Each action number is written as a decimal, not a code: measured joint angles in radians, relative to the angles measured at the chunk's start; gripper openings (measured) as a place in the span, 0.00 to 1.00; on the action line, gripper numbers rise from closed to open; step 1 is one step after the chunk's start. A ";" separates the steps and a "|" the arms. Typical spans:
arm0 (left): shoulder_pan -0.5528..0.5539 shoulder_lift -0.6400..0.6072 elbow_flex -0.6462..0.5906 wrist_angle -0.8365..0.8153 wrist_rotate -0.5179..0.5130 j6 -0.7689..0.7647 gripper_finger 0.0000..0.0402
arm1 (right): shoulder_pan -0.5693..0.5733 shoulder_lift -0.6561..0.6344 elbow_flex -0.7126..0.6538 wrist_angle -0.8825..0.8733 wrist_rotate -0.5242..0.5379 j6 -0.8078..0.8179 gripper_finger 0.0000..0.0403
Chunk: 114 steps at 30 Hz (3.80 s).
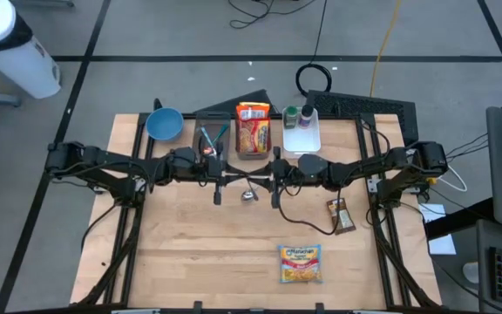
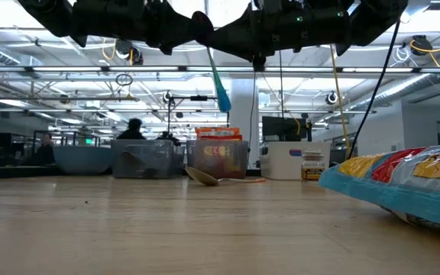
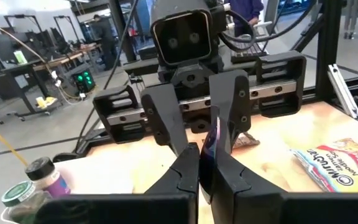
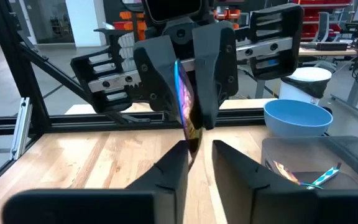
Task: Pick & Place Food Item
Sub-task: Put the blue spoon into the left black bin
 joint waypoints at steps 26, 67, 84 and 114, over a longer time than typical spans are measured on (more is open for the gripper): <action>0.166 -0.264 0.000 -0.382 -0.259 0.218 0.02 | -0.007 -0.011 0.000 -0.034 -0.018 -0.011 0.61; 0.640 0.162 0.260 -0.666 -0.252 0.428 0.02 | -0.012 -0.011 -0.013 -0.182 0.020 -0.018 0.57; 0.507 0.011 0.258 -0.601 -0.258 0.414 0.02 | -0.085 -0.011 -0.096 -0.025 0.061 -0.011 0.55; 0.136 -0.068 0.259 -0.363 -0.014 0.228 0.02 | -0.162 0.051 -0.078 0.258 -0.100 0.060 0.55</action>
